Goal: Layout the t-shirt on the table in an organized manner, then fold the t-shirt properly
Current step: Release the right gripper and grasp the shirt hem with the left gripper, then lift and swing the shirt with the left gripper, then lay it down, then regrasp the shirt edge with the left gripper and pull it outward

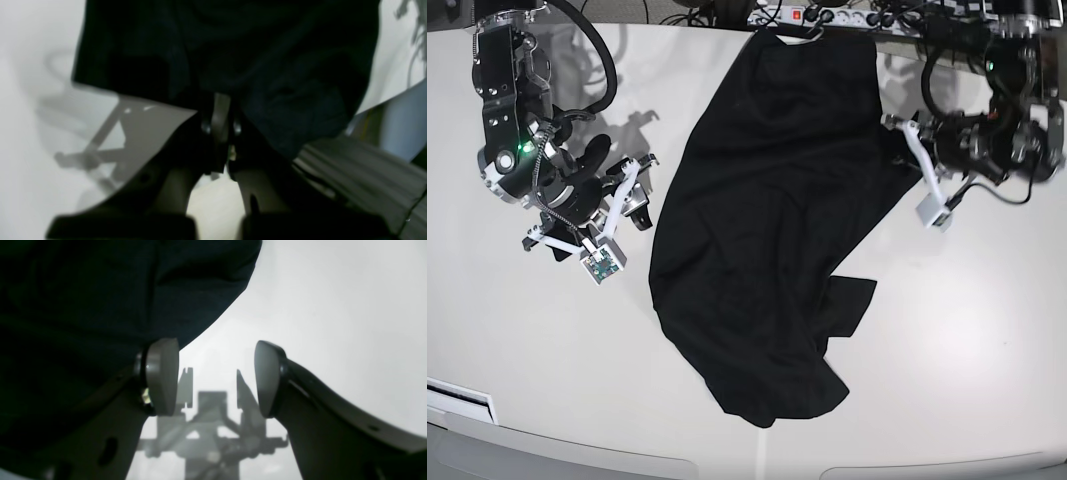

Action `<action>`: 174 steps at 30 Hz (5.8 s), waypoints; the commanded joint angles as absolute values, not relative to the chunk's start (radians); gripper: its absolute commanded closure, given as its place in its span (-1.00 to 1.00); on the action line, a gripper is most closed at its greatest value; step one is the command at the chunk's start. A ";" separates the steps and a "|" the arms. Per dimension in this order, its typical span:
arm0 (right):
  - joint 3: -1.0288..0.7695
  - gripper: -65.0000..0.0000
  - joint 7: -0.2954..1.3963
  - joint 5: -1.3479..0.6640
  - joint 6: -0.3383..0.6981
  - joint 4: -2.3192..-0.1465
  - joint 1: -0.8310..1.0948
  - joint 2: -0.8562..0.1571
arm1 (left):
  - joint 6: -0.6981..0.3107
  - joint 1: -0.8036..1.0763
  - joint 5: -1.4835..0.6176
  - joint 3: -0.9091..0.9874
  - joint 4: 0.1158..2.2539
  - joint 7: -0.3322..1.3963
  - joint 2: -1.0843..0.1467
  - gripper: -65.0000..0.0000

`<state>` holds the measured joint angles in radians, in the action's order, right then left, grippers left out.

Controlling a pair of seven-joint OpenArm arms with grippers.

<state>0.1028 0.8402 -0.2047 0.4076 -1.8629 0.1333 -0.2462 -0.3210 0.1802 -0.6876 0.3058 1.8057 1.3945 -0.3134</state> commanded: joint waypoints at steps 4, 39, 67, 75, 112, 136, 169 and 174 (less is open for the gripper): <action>0.098 -0.15 0.824 -0.210 0.408 -1.878 0.129 -0.253 | -0.321 0.320 -0.707 0.474 1.925 1.388 -0.221 1.00; 0.098 -0.15 0.831 -0.214 0.392 -1.878 0.141 -0.252 | -0.348 0.400 -0.581 0.418 1.579 1.169 -0.102 -0.27; 0.098 -0.15 0.827 -0.210 0.409 -1.878 0.141 -0.252 | -0.567 0.407 -0.886 0.255 2.353 1.396 -0.103 1.00; 0.098 -0.15 0.830 -0.210 0.408 -1.878 0.141 -0.252 | -0.532 0.384 -0.635 0.268 2.356 1.288 -0.174 1.00; 0.216 -0.15 0.846 -0.228 0.537 -1.878 0.200 -0.250 | -0.385 0.041 -0.625 0.599 2.356 1.108 -0.581 1.00; 0.216 -0.15 0.804 -0.180 0.452 -1.878 0.213 -0.250 | -0.664 0.205 -1.206 0.275 2.356 1.278 -0.515 1.00; 0.216 -0.15 0.759 -0.157 0.469 -1.830 0.232 -0.249 | -0.419 0.071 -0.812 0.827 1.822 1.140 -0.464 1.00; 0.216 -0.15 0.759 -0.159 0.468 -1.830 0.227 -0.250 | -0.418 0.056 -0.813 0.826 1.599 1.107 -0.535 0.18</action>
